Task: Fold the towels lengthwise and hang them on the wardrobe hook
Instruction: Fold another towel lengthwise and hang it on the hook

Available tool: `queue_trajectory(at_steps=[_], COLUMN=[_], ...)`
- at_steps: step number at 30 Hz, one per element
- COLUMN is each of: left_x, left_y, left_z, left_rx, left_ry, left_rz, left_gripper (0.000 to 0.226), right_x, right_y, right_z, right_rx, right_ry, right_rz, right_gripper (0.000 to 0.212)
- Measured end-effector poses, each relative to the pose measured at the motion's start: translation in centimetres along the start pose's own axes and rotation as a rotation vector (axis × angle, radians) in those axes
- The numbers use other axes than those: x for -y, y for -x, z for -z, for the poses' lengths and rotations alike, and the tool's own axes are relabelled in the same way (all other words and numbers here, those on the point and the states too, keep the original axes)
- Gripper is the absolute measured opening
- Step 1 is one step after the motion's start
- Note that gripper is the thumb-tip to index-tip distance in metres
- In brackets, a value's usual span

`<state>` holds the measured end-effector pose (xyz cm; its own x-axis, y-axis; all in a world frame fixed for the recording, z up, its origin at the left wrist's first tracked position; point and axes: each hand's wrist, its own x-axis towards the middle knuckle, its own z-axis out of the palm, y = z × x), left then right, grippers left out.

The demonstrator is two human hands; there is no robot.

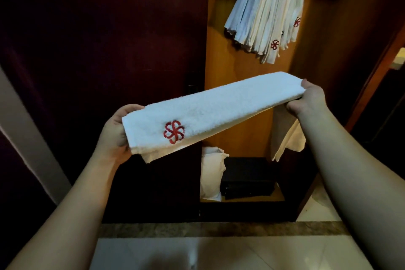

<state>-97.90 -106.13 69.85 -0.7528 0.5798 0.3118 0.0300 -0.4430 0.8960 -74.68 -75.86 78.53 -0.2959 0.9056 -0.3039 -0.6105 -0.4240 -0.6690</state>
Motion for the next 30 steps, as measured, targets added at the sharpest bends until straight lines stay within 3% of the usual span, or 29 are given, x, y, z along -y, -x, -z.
queue_trajectory(at_steps=[3,7,10,13,16,20,23,27,30], left_x=[0.5,1.7,2.5,3.4,5.1,6.6,7.3,7.8,8.4], left_y=[0.2,0.6,1.1,1.7,2.7,4.0,4.7,4.7,4.2], left_z=[1.2,2.4,2.2,1.4,0.8,0.2,0.2,0.0,-0.6], left_rx=[0.145,0.210,0.126,-0.032,-0.050,-0.069,-0.077,-0.118,-0.139], left_ry=[0.109,0.167,0.264,0.458,0.539,0.617,0.663,0.691,0.561], left_rz=[0.034,0.038,0.078,0.246,0.448,0.525,0.540,0.629,0.682], left_gripper=[0.052,0.018,0.030,0.021,0.028,0.031,0.057,0.071,0.042], right_x=[-0.3,-1.5,-2.1,-2.5,-3.0,-2.8,-2.7,-2.5,-2.3], right_y=[-0.6,-1.5,-1.2,-0.7,-1.1,-0.9,-0.8,-0.7,-0.5], right_z=[0.4,1.2,1.2,1.2,0.8,0.4,0.5,0.5,0.6], right_rx=[0.045,0.067,0.065,0.110,0.129,0.137,0.145,0.141,0.119], right_ry=[0.008,-0.017,-0.080,-0.124,-0.082,-0.115,-0.127,-0.135,-0.135], right_rz=[-0.007,-0.055,-0.080,-0.092,-0.090,-0.079,-0.062,-0.041,-0.025], right_gripper=[0.029,0.030,0.026,0.032,0.041,0.040,0.039,0.037,0.036])
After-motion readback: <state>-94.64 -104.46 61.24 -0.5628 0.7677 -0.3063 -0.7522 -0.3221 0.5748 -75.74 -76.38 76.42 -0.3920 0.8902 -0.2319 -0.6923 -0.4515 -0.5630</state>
